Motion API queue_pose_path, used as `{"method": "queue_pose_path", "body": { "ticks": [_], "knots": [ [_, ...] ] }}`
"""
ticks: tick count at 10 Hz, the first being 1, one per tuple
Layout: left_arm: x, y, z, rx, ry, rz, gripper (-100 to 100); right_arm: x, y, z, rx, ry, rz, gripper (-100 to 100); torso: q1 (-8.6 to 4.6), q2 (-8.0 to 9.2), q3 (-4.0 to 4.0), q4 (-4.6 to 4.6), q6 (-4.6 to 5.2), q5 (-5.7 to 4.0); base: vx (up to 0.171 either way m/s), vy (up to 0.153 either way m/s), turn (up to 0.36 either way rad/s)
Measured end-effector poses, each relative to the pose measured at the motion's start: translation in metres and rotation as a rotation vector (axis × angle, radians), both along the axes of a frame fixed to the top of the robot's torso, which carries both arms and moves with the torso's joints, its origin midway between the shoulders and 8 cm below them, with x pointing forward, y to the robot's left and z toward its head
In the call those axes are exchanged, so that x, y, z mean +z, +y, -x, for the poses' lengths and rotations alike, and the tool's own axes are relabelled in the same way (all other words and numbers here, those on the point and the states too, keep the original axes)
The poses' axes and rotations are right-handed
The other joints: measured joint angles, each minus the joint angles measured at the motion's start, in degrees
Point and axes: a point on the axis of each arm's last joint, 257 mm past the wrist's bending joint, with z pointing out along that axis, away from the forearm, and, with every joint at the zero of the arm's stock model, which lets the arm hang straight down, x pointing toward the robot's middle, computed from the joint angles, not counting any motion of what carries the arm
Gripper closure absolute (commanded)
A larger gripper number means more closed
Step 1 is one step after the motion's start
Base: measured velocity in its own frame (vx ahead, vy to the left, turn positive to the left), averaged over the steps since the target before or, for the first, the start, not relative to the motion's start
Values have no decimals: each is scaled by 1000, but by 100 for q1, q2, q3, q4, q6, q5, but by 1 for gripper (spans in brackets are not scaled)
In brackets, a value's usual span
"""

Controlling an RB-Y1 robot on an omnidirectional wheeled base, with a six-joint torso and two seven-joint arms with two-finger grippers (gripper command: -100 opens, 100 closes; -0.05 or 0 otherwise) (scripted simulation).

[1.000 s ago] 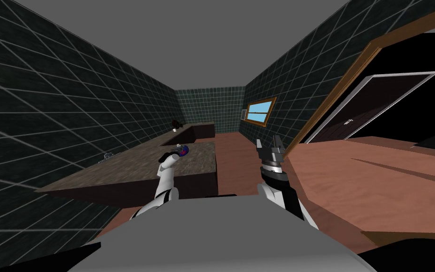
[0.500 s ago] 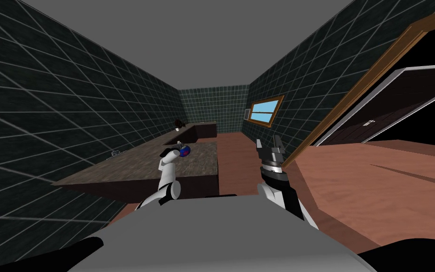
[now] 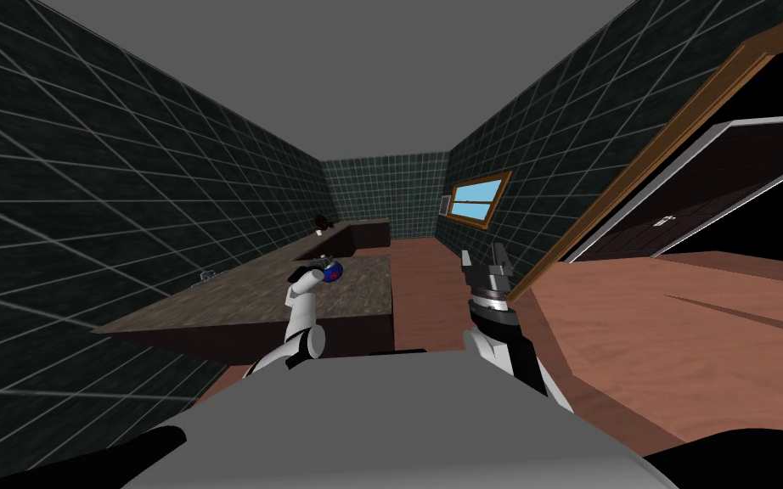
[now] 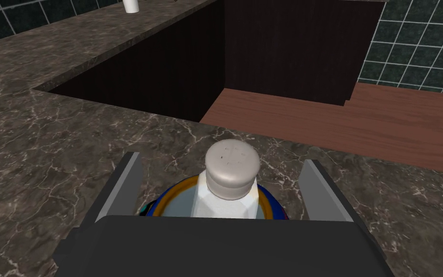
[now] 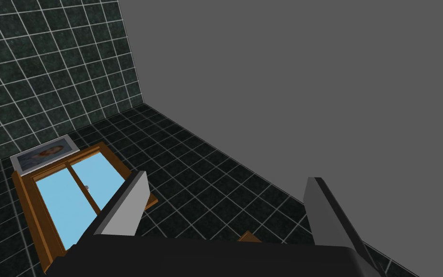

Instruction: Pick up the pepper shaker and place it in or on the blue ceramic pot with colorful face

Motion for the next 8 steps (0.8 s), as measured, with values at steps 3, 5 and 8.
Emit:
{"method": "queue_pose_path", "body": {
  "ticks": [3, 5, 8],
  "knots": [
    [16, 5, -3, -4, -4, -5, -100, 0, 0, 0, 0, 0, 0, 0, -13, 0, 0, 1, 0, -3, -2, -36, 12],
    [30, 10, -5, -7, -5, -7, -100, 0, 0, 0, 0, 0, 0, 0, -17, 1, 1, 1, 0, -4, 0, -47, 11],
    [54, 17, -6, -12, -8, -11, -100, 0, 0, 0, 0, 0, 0, 0, -17, 1, 1, 0, 0, -4, -2, -42, 11]
  ]
}}
